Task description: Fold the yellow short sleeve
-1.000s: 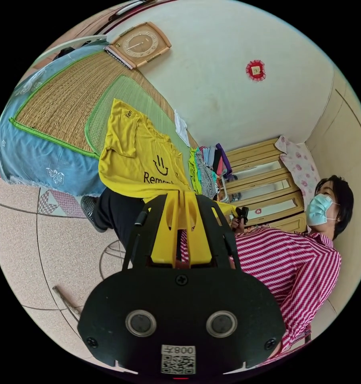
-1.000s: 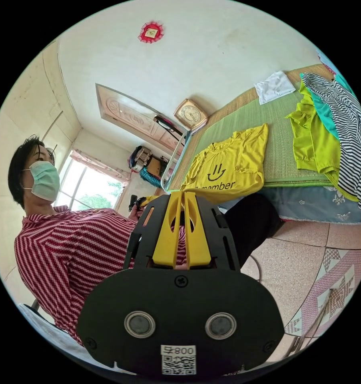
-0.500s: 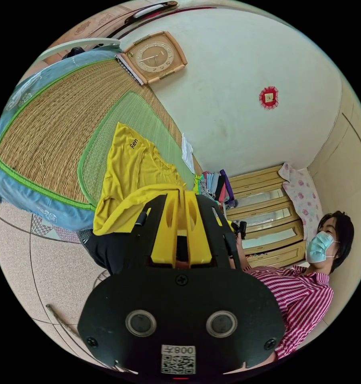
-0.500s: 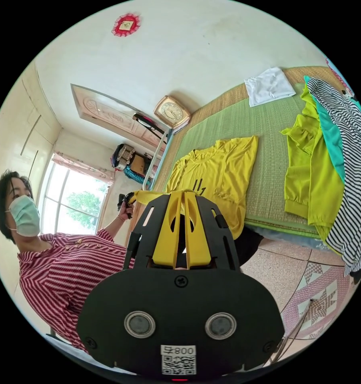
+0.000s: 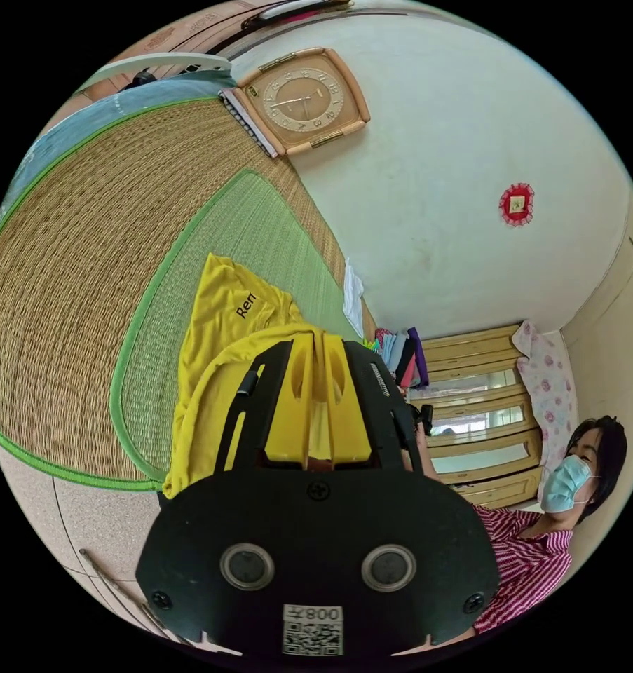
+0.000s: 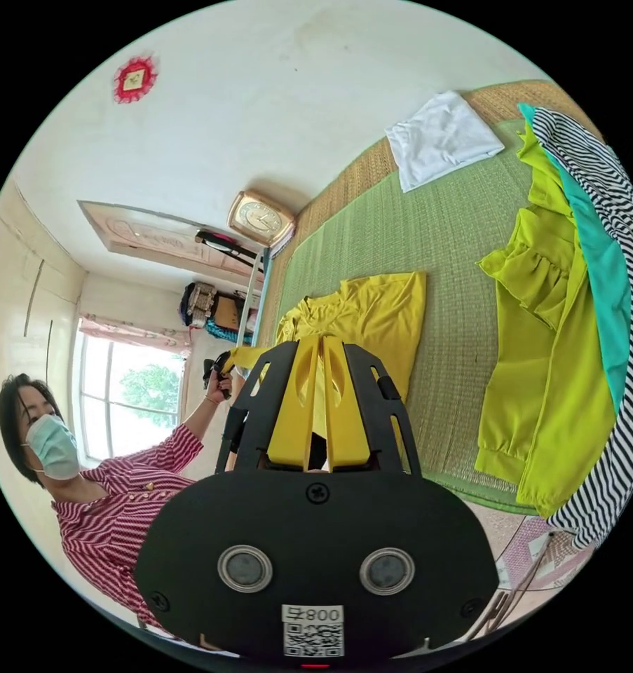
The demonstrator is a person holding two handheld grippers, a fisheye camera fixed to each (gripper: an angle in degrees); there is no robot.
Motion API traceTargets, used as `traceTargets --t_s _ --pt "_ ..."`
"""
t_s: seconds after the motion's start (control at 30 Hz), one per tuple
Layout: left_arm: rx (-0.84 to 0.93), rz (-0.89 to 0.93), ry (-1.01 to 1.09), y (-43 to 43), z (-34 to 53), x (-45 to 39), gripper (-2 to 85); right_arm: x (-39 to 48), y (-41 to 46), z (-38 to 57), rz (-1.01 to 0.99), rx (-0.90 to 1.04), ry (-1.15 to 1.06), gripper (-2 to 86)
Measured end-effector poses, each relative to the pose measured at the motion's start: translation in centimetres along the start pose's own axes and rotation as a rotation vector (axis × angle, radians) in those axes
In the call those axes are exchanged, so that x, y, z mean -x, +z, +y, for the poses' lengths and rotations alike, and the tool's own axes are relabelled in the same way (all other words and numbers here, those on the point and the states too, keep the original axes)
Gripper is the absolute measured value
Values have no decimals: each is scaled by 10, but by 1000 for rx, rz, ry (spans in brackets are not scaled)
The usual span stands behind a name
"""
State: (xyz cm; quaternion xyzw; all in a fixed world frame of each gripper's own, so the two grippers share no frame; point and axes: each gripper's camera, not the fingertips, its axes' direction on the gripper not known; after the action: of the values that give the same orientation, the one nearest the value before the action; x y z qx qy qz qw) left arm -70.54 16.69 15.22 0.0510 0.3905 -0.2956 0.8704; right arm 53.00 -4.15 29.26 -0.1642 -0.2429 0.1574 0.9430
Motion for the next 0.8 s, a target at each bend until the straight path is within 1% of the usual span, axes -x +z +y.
traceTargets --t_s 0.1,0.23,0.3,0.4,0.47,0.6,0.8 --pt "21 -36 -30 26 -25 17 25 -21 24 -28 10 31 47 5" --pt "62 -152 -86 63 -52 45 25 -50 59 -59 21 81 118 6" --pt "39 -185 -119 71 -60 57 25 -67 81 -75 42 109 157 7" --pt "-4 -185 -151 75 -71 72 27 -85 99 -92 40 115 195 8" --pt "-20 -189 -136 76 -74 76 30 -94 106 -98 47 115 209 9" --pt "10 -190 -51 85 -64 72 51 -103 115 -98 62 87 210 13" --pt "97 -321 51 111 -45 61 78 -107 114 -70 73 2 211 21"
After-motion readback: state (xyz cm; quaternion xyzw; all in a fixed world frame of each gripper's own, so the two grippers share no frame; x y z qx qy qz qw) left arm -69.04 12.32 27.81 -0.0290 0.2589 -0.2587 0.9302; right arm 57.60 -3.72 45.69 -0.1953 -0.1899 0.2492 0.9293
